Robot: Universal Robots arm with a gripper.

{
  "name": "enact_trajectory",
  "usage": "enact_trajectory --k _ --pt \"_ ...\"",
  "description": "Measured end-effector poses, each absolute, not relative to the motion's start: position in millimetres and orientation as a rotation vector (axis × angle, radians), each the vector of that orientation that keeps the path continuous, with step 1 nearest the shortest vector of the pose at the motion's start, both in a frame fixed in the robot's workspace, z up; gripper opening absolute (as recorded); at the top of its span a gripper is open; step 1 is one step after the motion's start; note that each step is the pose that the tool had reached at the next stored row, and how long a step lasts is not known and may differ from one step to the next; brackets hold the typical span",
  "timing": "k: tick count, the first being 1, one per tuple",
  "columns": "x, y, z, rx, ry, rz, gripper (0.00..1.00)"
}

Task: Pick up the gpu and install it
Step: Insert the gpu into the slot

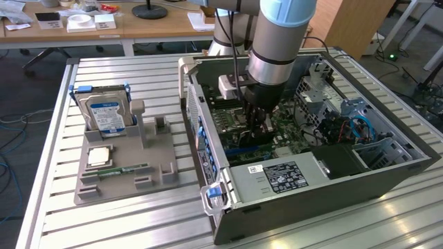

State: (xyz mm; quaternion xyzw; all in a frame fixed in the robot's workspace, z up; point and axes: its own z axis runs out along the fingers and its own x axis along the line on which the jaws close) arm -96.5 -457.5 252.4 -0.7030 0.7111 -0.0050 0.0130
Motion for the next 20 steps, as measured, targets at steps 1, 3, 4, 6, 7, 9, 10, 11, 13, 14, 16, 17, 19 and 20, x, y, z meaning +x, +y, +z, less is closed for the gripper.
enact_trajectory --k 1,3,4,6,7,9,10,11,13,14,16,17,19,20 --pt "-96.5 -457.5 252.4 -2.19 2.216 -0.016 0.26" --pt "-96.5 -457.6 252.3 -2.191 2.216 -0.016 0.26" --pt "-96.5 -457.6 252.3 -2.191 2.216 -0.016 0.26" --pt "-96.5 -457.5 252.3 -2.19 2.216 -0.015 0.26" --pt "-96.4 -457.5 252.5 -2.19 2.215 -0.015 0.26" --pt "-96.4 -457.5 254.0 -2.19 2.215 -0.015 0.26" --pt "-96.4 -457.5 254.8 -2.19 2.216 -0.016 0.26" --pt "-96.5 -457.5 255.7 -2.19 2.215 -0.015 0.26" --pt "-96.4 -457.5 256.5 -2.19 2.215 -0.015 0.26" --pt "-96.5 -457.5 256.5 -2.19 2.215 -0.015 0.26" --pt "-96.8 -457.6 256.5 -2.192 2.21 -0.019 0.26" --pt "-97.0 -457.5 256.2 -2.194 2.205 -0.023 0.26" --pt "-97.5 -457.6 256.1 -2.198 2.196 -0.029 0.26" --pt "-98.0 -457.6 256.0 -2.198 2.194 -0.03 0.26"
